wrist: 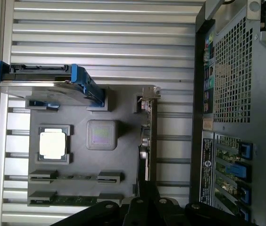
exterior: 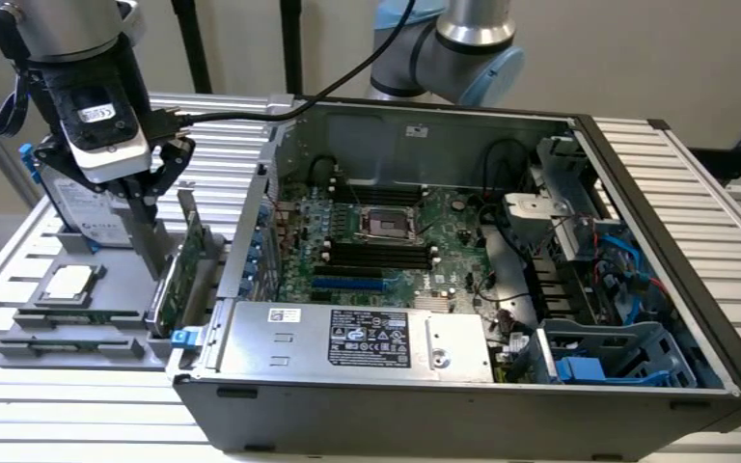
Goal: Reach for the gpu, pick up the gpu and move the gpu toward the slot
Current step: 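Pick up the gpu and move the gpu toward the slot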
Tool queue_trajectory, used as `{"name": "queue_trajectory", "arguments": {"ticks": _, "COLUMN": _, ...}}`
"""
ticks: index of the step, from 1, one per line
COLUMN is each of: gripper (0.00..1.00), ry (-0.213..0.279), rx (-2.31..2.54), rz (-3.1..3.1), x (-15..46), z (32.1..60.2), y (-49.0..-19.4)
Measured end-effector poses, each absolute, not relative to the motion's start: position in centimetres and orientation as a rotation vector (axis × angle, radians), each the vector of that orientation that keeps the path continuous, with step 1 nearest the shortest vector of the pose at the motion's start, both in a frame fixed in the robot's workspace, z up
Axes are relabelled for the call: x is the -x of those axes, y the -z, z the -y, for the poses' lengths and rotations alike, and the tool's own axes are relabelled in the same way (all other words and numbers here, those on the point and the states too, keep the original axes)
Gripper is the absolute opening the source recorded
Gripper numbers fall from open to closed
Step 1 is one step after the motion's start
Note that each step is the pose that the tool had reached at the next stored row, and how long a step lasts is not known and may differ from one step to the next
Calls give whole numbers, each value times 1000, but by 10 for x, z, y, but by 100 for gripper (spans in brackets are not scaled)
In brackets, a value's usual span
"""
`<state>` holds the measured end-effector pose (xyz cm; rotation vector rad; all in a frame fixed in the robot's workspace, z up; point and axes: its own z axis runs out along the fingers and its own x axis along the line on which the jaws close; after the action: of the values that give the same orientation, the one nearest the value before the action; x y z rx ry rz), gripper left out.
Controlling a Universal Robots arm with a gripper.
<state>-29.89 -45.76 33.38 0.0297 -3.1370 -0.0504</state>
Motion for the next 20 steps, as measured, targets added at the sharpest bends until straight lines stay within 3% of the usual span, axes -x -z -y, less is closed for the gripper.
{"name": "queue_trajectory", "arguments": {"ticks": 3, "gripper": 24, "ry": 50, "rx": -30, "rz": 3137, "x": 299, "z": 458, "y": -334}}
{"name": "queue_trajectory", "arguments": {"ticks": 4, "gripper": 24, "ry": 50, "rx": -30, "rz": 3137, "x": 299, "z": 458, "y": -334}}
{"name": "queue_trajectory", "arguments": {"ticks": 8, "gripper": 42, "ry": 50, "rx": -30, "rz": 3137, "x": 299, "z": 458, "y": -330}}
{"name": "queue_trajectory", "arguments": {"ticks": 20, "gripper": 42, "ry": 50, "rx": -30, "rz": 3138, "x": 299, "z": 458, "y": -309}}
